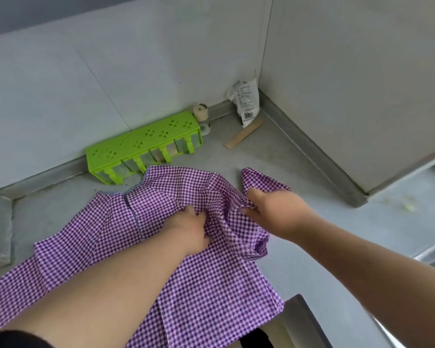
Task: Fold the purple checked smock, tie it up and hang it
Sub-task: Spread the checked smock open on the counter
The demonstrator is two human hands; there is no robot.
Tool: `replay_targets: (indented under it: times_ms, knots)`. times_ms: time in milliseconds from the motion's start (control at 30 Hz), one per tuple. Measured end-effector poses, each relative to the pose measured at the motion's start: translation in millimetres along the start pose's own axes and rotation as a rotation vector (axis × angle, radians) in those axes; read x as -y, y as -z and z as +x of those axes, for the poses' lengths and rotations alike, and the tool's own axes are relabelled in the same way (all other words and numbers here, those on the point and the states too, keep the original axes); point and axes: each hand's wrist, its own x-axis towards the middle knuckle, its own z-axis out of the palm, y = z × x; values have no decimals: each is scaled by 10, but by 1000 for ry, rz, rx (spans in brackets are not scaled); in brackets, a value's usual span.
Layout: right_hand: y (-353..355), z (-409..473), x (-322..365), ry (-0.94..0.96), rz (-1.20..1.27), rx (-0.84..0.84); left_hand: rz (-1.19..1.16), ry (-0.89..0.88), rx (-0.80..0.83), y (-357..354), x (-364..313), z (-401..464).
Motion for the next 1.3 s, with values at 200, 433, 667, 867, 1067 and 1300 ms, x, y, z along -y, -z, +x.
replay_targets:
  times_ms: [200,433,667,867,1067,1300]
  knots:
    - [40,-24,296,77,373,395,66,-17,34,44,-173,132]
    - [-153,-335,-254,-128,50,582,83,-49,22,101,-292,146]
    - [426,-216,-403,-335,314,315,129,-194,45,180,-324,152]
    - [957,160,-837,-491,-197,104,109,-100,30,35,-253,313]
    - [594,124,-843,-448,-437,-100,171,-132,34,60,-252,301]
    - [-252,14,-278,-548,-25,290,225,-157,30,94,-244,311]
